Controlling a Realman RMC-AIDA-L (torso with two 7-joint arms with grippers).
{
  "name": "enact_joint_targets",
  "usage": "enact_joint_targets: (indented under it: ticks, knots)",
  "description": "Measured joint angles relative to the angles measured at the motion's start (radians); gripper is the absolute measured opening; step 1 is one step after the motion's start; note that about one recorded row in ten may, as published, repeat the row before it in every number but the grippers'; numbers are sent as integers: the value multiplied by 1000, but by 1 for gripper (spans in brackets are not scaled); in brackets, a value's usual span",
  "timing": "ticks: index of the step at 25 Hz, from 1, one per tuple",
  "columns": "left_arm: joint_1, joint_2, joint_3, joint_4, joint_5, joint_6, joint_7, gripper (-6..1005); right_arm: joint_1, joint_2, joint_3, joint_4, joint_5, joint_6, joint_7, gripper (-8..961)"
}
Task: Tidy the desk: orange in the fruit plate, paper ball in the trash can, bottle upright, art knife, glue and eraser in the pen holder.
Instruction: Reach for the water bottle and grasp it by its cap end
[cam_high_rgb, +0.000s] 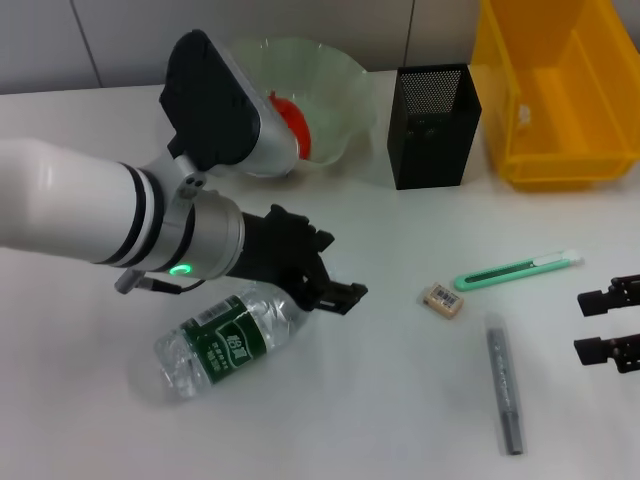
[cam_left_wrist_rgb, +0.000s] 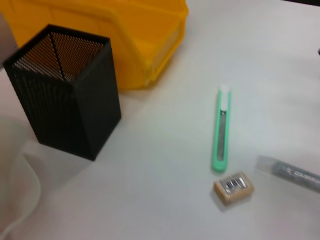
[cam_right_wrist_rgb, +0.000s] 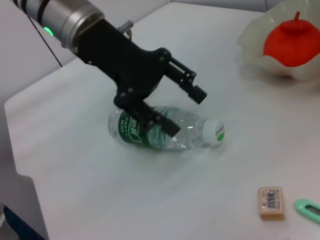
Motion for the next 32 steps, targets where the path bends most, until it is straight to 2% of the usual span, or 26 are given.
enact_joint_targets:
  ticks: [11,32]
  knots:
    - [-69,-2,0,-120,2,-56,-28,726,-24,0,-1,-24,-2,-24,-26,726]
    - [-102,-3,25,-237,-3,-137,-22,725,-17,4,3,-25,-1,-4,-26,724]
